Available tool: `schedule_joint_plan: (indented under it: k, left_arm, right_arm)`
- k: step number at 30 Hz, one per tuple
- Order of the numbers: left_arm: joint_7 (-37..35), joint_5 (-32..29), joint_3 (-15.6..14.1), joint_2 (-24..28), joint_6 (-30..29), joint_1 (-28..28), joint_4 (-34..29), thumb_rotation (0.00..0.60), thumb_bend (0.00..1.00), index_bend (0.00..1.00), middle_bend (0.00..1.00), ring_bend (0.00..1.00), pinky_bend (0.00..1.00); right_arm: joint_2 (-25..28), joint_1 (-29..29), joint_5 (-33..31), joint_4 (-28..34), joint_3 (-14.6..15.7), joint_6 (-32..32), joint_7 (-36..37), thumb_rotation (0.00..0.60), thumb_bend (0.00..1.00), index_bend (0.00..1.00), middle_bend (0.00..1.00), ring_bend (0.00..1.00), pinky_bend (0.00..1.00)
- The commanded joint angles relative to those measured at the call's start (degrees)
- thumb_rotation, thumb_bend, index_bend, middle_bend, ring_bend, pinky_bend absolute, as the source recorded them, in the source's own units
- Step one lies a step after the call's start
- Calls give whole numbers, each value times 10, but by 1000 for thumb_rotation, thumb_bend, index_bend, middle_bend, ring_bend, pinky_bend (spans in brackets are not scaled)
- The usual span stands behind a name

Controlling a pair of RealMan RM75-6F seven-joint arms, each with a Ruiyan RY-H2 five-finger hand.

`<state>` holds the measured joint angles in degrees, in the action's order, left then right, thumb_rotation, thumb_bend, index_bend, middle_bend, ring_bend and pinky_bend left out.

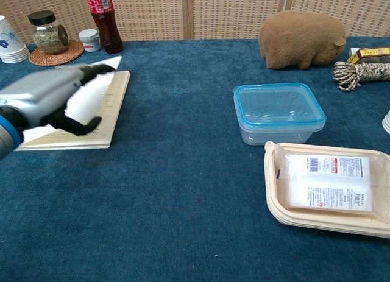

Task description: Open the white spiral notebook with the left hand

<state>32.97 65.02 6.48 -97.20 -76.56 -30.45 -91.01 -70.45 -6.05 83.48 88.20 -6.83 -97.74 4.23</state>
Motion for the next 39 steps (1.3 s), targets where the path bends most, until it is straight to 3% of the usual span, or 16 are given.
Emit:
schedule_joint_plan:
  k: [1,7,18,29,39]
  left_arm:
    - [-41,30,5,0,-45,28,9,600,444,40,101,0,0]
    - [-95,51,20,23,-125,80,1,600,444,33,119,0,0]
    - [-143,38,27,88,-201,165,-21,600,439,17,117,0,0]
    - [-168,-70,22,164,-156,244,-10,600,432,0,84,0,0]
    - [-188,-19,1,209,-145,262,-48,600,423,7,81,0,0]
  right_arm:
    - [0,-1,1,-1,-1,-3,2,600,287,239,225,150,269]
    - [0,-3,7,-2,-4,-11,6,600,287,239,225,150,269]
    - [2,-1,15,3,-9,-17,2,600,288,237,225,151,269]
    - [6,7,31,26,-7,-14,-25,600,288,236,225,153,269]
    - [9,8,31,41,-2,-8,-41,600,287,236,225,154,269]
